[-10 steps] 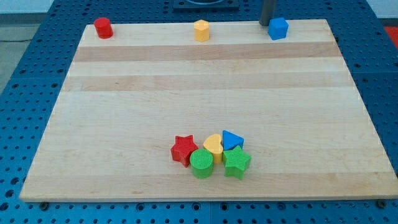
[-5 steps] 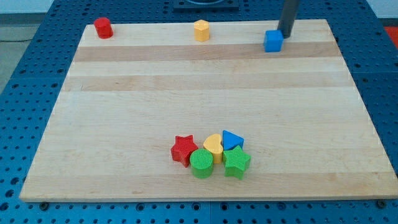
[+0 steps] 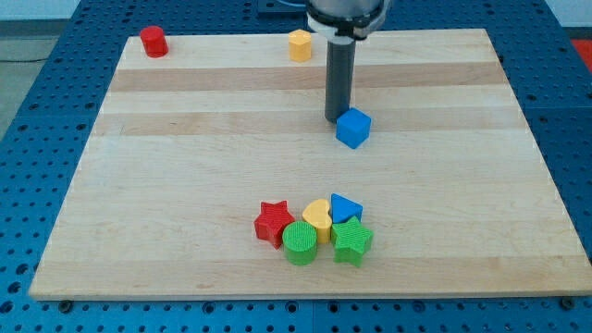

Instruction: Move the blue cube above the blue triangle

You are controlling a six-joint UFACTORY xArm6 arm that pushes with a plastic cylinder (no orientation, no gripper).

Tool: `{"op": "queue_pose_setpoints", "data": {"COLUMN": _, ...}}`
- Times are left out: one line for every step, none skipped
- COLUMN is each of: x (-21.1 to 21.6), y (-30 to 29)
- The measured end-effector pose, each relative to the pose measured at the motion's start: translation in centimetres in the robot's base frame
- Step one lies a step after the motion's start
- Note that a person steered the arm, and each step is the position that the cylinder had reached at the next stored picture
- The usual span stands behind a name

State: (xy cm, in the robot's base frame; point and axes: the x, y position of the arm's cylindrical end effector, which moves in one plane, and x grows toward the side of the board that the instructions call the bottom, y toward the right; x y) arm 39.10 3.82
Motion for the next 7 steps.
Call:
{"op": "queue_pose_setpoints", "data": {"x": 0.7, "y": 0.2}}
{"op": "queue_pose_setpoints", "data": {"x": 0.6, "y": 2.2}}
{"op": "queue_pose_setpoints", "data": {"x": 0.5, "y": 5.1}}
{"op": "queue_pose_setpoints", "data": {"x": 1.0, "y": 6.8}}
{"op": "queue_pose_setpoints", "data": {"x": 3.2, "y": 6.9}}
{"op": "queue_pose_setpoints", "data": {"x": 4.6, "y": 4.6}}
{"op": "queue_pose_setpoints", "data": {"x": 6.8, "y": 2.0}}
